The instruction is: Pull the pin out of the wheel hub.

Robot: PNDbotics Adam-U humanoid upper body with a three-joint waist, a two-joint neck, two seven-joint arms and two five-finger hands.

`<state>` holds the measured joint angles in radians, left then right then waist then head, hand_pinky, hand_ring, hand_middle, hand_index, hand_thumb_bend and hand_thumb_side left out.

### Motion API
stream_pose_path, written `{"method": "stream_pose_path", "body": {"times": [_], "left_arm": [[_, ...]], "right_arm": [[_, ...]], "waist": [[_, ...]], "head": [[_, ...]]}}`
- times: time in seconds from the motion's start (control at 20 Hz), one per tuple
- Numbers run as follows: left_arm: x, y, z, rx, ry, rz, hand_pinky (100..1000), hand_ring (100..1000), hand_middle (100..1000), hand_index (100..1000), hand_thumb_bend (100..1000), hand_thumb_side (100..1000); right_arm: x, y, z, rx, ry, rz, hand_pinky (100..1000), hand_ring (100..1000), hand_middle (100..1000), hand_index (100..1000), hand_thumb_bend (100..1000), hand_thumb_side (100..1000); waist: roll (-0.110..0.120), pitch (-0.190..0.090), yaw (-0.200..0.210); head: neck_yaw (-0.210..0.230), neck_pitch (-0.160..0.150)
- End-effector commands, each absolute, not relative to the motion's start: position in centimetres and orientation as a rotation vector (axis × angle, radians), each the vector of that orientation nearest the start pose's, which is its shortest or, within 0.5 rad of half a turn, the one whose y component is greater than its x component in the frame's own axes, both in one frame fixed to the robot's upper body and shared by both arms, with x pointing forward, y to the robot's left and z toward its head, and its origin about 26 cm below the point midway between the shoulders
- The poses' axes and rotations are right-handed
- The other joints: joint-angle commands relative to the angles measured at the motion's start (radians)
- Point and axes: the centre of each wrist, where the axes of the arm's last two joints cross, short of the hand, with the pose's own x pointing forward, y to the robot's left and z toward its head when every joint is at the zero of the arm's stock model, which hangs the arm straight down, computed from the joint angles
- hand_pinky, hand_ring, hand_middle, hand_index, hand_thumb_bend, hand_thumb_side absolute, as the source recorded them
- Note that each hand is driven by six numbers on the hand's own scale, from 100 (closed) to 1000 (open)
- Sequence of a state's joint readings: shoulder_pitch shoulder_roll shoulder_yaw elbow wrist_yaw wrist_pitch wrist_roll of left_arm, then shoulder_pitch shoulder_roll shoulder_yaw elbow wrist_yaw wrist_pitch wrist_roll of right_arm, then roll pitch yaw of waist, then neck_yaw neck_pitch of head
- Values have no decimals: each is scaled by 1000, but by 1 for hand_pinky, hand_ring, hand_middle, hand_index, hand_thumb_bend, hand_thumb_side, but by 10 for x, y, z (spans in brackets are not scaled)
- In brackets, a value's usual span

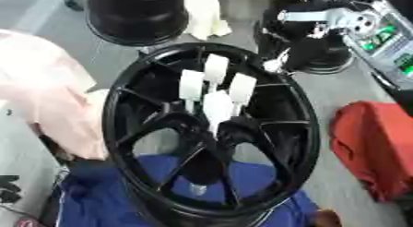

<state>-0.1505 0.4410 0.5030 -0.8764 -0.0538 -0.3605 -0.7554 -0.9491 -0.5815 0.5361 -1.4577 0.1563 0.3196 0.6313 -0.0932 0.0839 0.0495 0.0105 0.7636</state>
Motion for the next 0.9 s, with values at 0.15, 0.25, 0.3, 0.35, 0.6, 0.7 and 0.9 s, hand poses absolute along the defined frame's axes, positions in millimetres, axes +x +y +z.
{"method": "stream_pose_path", "body": {"times": [0.15,0.25,0.3,0.35,0.6,0.7,0.9], "left_arm": [[237,514,-44,40,-1398,-562,741,608,582,791,209,723],[237,514,-44,40,-1398,-562,741,608,582,791,210,723],[237,514,-44,40,-1398,-562,741,608,582,791,210,723],[237,514,-44,39,-1398,-562,741,608,582,791,210,723],[238,513,-44,38,-1398,-563,741,608,582,791,210,723],[238,513,-44,38,-1398,-564,741,608,582,791,210,723],[238,513,-44,37,-1398,-565,741,608,582,791,211,723]], "right_arm": [[405,-187,272,-260,-1416,1526,697,617,457,542,210,189],[405,-188,271,-259,-1413,1525,698,619,461,547,212,190],[406,-188,270,-259,-1411,1526,698,620,463,549,213,190],[406,-188,270,-258,-1408,1527,700,622,467,554,217,192],[406,-187,270,-260,-1400,1540,715,661,544,648,273,239],[406,-186,270,-265,-1394,1549,724,686,596,711,312,304],[405,-183,268,-261,-1370,1574,739,724,687,810,361,397]], "waist": [[7,-15,-1],[8,-16,0],[8,-16,0],[8,-16,0],[7,-16,1],[7,-16,1],[7,-16,3]], "head": [[3,5],[3,5],[4,5],[4,5],[4,5],[4,6],[4,6]]}}
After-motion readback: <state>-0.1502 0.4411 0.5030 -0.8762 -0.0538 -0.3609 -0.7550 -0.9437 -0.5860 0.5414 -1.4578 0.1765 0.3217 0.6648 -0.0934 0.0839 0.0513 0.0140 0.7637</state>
